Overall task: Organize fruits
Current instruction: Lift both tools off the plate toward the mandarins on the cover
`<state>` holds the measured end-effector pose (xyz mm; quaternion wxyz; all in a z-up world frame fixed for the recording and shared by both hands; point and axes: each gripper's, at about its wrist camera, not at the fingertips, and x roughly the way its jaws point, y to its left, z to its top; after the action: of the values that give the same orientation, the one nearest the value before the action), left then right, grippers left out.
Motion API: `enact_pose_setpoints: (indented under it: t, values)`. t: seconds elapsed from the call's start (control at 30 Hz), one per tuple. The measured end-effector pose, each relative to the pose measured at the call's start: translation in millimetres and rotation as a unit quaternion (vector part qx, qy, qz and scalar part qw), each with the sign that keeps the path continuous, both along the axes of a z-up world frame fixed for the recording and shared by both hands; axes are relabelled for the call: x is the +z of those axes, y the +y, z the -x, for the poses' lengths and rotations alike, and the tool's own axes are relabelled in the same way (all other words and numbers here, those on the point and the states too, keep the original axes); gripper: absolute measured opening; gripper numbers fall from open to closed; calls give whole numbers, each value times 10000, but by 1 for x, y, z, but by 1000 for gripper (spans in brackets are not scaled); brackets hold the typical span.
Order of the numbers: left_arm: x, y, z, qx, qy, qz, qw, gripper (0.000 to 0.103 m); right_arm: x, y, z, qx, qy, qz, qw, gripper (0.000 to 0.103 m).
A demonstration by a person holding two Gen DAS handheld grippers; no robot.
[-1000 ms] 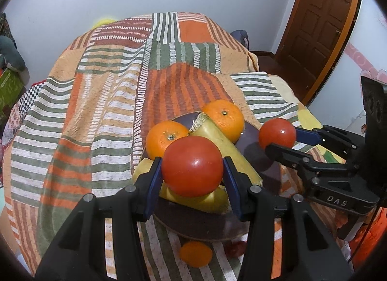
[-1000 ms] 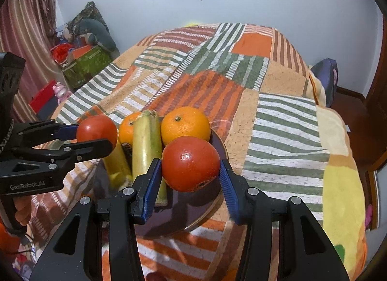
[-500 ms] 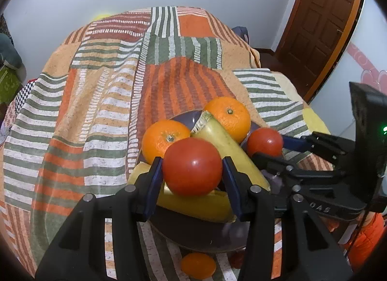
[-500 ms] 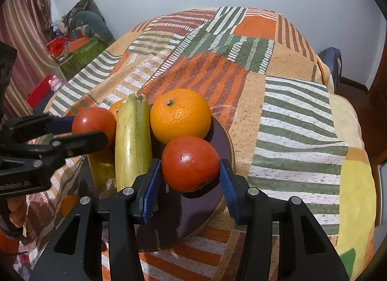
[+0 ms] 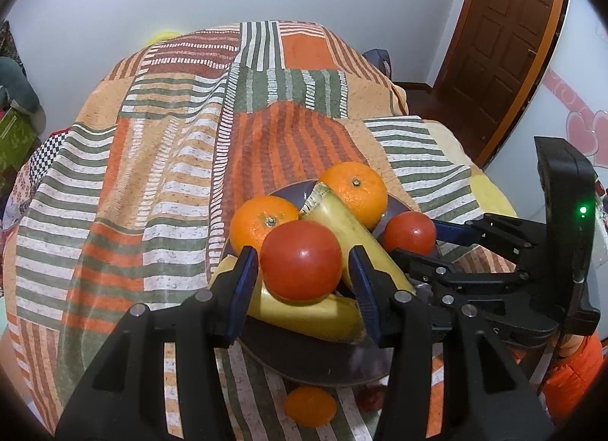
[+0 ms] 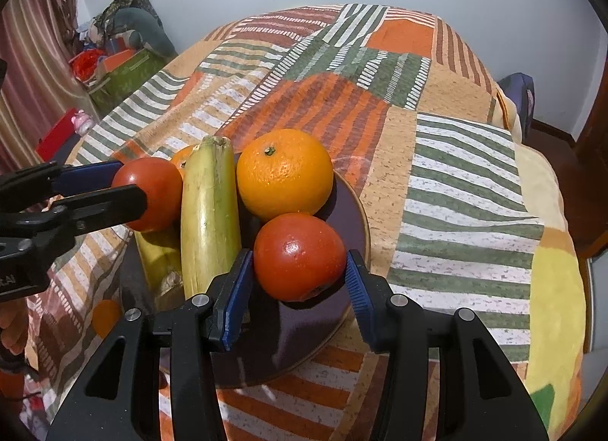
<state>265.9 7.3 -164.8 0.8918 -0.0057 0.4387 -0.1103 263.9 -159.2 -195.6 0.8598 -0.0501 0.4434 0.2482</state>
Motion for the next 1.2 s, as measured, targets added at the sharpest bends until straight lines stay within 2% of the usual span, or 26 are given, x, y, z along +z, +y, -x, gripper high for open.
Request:
enact_pose_setpoints:
  t: [0.13,0.27,0.5,0.57,0.7,0.9,1.2]
  values:
    - [6,2,9,38,-34,4,10000,50,3,-3,4,-12,35,-14,10000,47]
    - [13,3,20,78,-100,-2,9999,50,15,-8,12,-49,-160,-113,9998,64]
    - [33,8,44,162,-306,-45,9994,51,42,-18,31,-139,-578,-88,9982,64]
    - [38,10,54,202,-374,-41,9991,55,49,-23,37,-198,-667,-102,9975,64]
    - [42,14,66,245,-415,-75,9988,57,57,-36,47,-339,-793,-84,9962,64]
    - [32,21,80,321,-219,-100,9992,57,52,-56,61,-576,-729,28,9957,64]
    - [-5,26,92,340,315,-60,9989,57,27,-77,76,-803,-320,123,9962,64]
